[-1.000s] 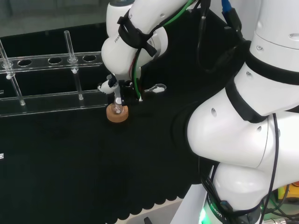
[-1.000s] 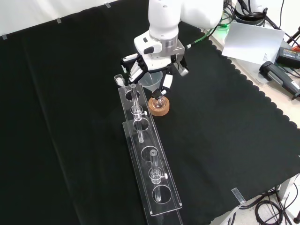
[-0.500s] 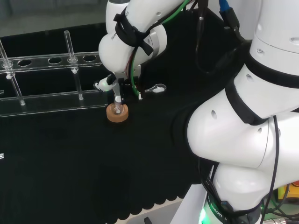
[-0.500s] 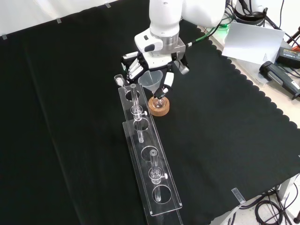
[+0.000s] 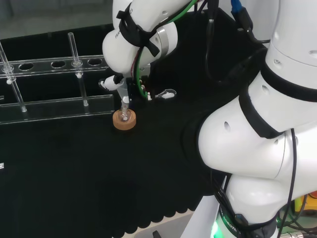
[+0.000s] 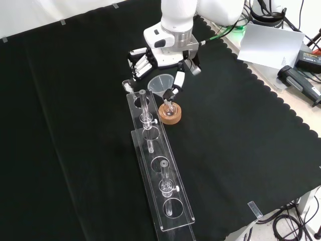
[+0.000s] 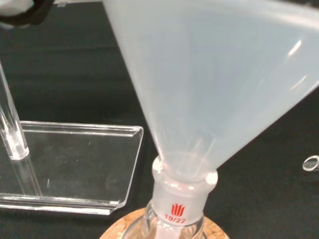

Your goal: Place the funnel on the round-bottom flask.

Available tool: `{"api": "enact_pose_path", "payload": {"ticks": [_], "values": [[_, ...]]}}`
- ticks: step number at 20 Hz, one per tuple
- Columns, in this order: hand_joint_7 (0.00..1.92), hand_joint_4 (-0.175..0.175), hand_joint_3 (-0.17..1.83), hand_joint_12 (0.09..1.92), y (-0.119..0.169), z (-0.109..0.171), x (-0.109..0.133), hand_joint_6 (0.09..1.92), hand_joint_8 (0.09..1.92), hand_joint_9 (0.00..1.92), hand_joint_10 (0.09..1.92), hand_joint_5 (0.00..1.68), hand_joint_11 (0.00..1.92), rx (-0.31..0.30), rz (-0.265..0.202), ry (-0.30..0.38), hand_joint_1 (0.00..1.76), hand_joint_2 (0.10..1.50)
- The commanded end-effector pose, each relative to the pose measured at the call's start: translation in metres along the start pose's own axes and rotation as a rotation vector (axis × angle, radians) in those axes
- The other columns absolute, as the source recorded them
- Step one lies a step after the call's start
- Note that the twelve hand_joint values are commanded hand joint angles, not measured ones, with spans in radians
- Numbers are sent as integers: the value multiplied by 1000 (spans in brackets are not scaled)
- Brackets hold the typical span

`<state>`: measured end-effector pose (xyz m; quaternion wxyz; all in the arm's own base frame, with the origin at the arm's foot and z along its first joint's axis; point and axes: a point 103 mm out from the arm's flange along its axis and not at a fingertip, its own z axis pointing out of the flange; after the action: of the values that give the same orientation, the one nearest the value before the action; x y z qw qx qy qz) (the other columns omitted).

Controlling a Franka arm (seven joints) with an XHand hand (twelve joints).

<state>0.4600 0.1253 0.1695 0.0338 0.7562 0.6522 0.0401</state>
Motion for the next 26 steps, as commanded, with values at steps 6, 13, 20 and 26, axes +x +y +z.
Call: {"api": "enact_pose_path", "payload": {"ticks": [6,13,20,26], "values": [[695,61,512,1597,11,-60,-9,107,459,715,494,510,0,-99,-23,-20,574,547],[693,62,507,1595,17,-76,-10,101,460,712,498,511,0,-119,-53,-33,572,548],[692,62,503,1593,15,-83,-13,95,461,709,503,513,0,-136,-49,-27,570,551],[694,62,499,1591,3,-80,-20,91,463,707,507,514,0,-113,-27,-28,570,555]]}}
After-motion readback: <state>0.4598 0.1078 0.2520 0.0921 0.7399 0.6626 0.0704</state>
